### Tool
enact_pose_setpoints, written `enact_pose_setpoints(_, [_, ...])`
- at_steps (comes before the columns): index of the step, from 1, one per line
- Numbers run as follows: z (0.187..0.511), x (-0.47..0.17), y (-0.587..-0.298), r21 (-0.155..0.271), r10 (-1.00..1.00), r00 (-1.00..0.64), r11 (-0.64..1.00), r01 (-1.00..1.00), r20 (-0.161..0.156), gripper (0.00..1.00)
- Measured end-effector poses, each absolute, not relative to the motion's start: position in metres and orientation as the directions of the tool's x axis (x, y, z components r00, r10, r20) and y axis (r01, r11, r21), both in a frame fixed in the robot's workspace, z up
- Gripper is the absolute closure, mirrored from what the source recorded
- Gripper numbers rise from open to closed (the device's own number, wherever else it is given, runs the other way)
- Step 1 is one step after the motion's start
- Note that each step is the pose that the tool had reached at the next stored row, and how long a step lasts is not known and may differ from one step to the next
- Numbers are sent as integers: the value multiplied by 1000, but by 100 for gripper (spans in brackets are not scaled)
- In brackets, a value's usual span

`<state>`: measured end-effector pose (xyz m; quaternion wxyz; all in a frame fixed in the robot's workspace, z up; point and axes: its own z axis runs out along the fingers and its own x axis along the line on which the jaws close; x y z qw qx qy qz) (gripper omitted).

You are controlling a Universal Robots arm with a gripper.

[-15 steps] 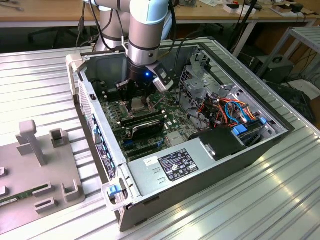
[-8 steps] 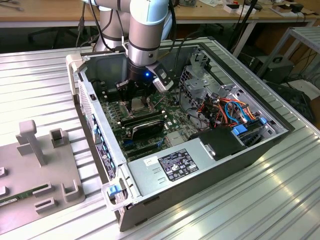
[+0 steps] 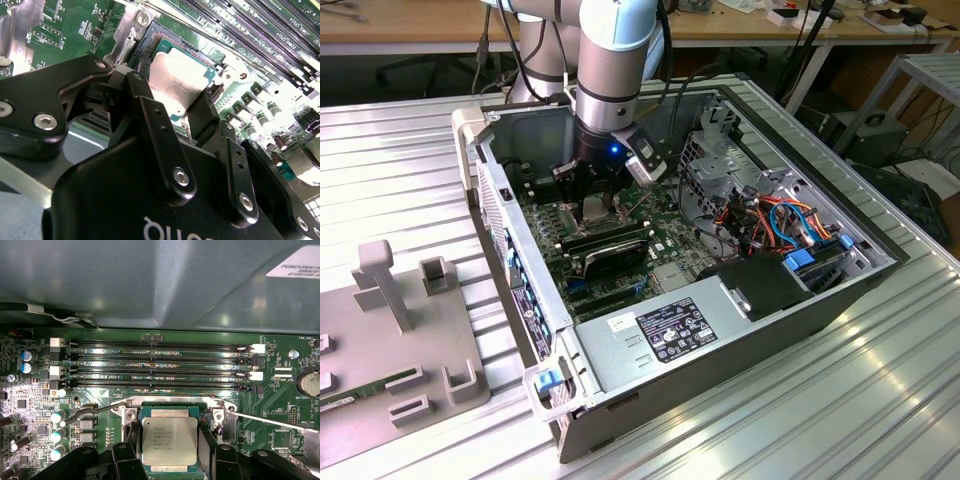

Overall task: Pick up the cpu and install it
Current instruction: 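Pick up the cpu and move it towards the insertion slot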

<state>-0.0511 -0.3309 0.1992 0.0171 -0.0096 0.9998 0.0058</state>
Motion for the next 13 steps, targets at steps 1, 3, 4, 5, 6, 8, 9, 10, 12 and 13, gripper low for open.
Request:
enact_pose_setpoints(1, [199,-51,-331,11,-19,-999,1000,-19,-34,45])
enact_pose_setpoints(3, [199,-51,-331,11,-19,-999,1000,-19,-34,45])
enact_pose_setpoints(4, [199,-51,-331,11,-19,-999,1000,-19,-34,45])
enact_pose_setpoints(5, [199,-51,-331,11,-19,-999,1000,-19,-34,45])
enact_pose_setpoints(6, [199,-51,-331,11,-19,-999,1000,-19,-34,45])
enact_pose_setpoints(8, [199,-51,-331,11,-19,-999,1000,-19,-34,45])
enact_pose_setpoints(9, [199,-51,-331,11,-19,-999,1000,-19,-34,45])
enact_pose_setpoints(10, [199,-51,-331,12,-19,-999,1000,-19,-34,45])
enact_pose_setpoints(12, [199,-50,-331,11,-19,-999,1000,-19,-34,45])
enact_pose_setpoints(13, [199,-50,-331,11,-19,-999,1000,-19,-34,45])
